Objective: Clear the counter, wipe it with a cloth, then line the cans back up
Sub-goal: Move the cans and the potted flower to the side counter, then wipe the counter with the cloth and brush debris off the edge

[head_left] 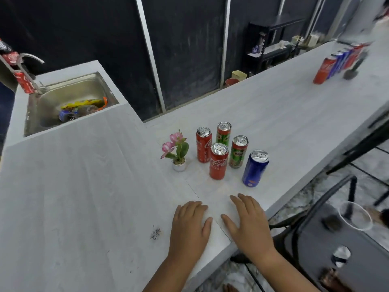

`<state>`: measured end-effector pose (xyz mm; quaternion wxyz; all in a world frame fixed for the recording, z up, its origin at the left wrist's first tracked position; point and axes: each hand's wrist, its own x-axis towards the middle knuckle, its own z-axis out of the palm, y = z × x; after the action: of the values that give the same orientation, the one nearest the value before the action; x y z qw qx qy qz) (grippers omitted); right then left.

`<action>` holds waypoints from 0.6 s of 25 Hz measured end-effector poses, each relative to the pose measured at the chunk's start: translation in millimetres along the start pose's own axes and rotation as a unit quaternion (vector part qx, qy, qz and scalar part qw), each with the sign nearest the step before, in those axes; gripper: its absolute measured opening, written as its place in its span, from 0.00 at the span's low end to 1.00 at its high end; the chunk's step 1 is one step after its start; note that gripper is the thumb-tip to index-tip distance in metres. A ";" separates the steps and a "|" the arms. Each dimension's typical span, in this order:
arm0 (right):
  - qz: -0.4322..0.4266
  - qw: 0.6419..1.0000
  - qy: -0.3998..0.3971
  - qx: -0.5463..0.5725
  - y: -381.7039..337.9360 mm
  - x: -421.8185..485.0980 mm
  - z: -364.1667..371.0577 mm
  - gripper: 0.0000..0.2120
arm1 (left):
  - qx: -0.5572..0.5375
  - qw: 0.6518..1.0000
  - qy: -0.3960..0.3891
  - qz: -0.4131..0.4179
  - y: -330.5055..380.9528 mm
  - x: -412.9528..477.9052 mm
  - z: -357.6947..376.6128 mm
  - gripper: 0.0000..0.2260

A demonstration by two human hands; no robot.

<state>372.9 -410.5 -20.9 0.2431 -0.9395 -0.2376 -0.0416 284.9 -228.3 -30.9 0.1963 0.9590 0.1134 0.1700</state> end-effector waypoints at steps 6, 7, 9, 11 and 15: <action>0.095 0.992 0.078 0.024 78.1 -48.5 -55.8 0.26 | -0.121 0.987 -0.035 0.105 95.3 25.0 38.5 0.13; 0.113 0.989 0.089 0.023 93.8 -56.8 -65.4 0.25 | -0.130 0.981 -0.042 0.135 114.7 31.2 46.3 0.13; 0.159 0.982 0.104 0.010 123.7 -75.1 -82.2 0.25 | -0.142 0.971 -0.063 0.183 154.7 39.9 62.3 0.13; 0.203 0.972 0.114 -0.004 154.2 -93.6 -93.7 0.25 | -0.154 0.959 -0.091 0.219 195.3 43.9 80.9 0.14; 0.274 0.955 0.116 0.010 206.1 -125.7 -106.1 0.25 | -0.193 0.924 -0.154 0.293 258.0 34.1 121.2 0.14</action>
<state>362.0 -673.1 -42.2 0.2807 -0.9547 0.0580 -0.0794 399.9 -491.1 -19.1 0.3336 0.9076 -0.2388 0.0890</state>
